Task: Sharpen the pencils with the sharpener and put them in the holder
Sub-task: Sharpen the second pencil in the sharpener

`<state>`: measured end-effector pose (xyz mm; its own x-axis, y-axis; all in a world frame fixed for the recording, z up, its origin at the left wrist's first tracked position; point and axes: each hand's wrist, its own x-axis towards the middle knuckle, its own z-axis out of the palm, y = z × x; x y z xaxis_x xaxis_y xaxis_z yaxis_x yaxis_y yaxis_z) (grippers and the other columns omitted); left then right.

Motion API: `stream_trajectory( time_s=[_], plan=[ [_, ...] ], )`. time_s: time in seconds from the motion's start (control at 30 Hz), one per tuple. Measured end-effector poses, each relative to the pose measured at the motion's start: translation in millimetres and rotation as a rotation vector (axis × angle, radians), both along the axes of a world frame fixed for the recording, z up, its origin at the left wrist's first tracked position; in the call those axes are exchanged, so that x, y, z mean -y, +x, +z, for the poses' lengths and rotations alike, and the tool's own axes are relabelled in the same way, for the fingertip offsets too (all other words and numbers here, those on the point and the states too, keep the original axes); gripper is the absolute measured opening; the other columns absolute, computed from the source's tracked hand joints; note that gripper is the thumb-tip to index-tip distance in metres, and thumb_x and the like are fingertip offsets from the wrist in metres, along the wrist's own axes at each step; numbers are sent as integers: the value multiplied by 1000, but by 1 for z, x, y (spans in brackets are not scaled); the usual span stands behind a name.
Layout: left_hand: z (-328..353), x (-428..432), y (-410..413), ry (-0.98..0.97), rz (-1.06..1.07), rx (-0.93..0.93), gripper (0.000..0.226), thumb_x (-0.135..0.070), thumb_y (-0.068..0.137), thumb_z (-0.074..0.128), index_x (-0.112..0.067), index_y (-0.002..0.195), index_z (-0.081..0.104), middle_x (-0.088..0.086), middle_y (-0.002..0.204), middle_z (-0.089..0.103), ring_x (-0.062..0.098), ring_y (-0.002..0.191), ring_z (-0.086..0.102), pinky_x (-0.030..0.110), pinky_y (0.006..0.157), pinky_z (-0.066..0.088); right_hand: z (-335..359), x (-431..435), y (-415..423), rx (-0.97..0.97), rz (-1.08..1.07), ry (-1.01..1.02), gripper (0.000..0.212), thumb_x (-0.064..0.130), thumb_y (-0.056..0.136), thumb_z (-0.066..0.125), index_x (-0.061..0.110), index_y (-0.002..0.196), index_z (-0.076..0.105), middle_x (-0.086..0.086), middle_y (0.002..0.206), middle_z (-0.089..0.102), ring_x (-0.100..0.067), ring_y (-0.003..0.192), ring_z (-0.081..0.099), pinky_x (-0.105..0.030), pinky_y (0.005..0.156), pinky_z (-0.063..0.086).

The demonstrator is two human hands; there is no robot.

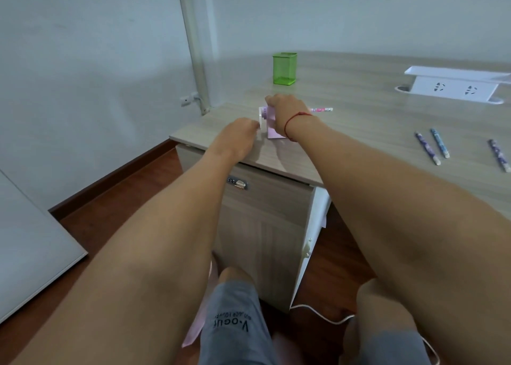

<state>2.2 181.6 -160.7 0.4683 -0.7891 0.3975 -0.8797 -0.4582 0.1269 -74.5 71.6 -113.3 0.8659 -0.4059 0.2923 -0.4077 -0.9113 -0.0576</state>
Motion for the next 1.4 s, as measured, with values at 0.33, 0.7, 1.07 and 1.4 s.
stream_trajectory(
  time_s=[0.33, 0.7, 1.07, 1.4],
  plan=[
    [-4, 28, 39, 143, -6, 35, 23, -15, 91, 47, -4, 101, 64, 21, 109, 64, 38, 101, 59, 38, 84, 46, -14, 6, 1, 45, 29, -26, 35, 15, 96, 46, 8, 130, 48, -11, 135, 50, -34, 121, 52, -41, 93, 45],
    [14, 44, 58, 116, 74, 343, 25, 10, 84, 46, -1, 101, 60, 20, 102, 60, 39, 99, 60, 44, 69, 48, -16, 10, 9, 22, 1, 46, 33, 18, 94, 47, 15, 128, 48, -6, 132, 49, -34, 120, 53, -53, 100, 42],
    [35, 20, 25, -168, 10, 213, 31, -19, 102, 31, -1, 106, 56, 21, 108, 57, 38, 97, 56, 45, 76, 44, -16, 16, 7, 27, 48, 37, 35, 20, 96, 46, 12, 130, 47, -11, 135, 48, -39, 119, 54, -46, 95, 45],
    [-2, -7, 2, -95, -101, 96, 22, -15, 97, 44, 0, 103, 59, 19, 101, 62, 35, 93, 60, 41, 77, 45, -13, 18, 5, 38, 83, -7, 40, 21, 96, 48, 8, 134, 46, -13, 138, 48, -35, 125, 50, -40, 96, 44]
  ],
)
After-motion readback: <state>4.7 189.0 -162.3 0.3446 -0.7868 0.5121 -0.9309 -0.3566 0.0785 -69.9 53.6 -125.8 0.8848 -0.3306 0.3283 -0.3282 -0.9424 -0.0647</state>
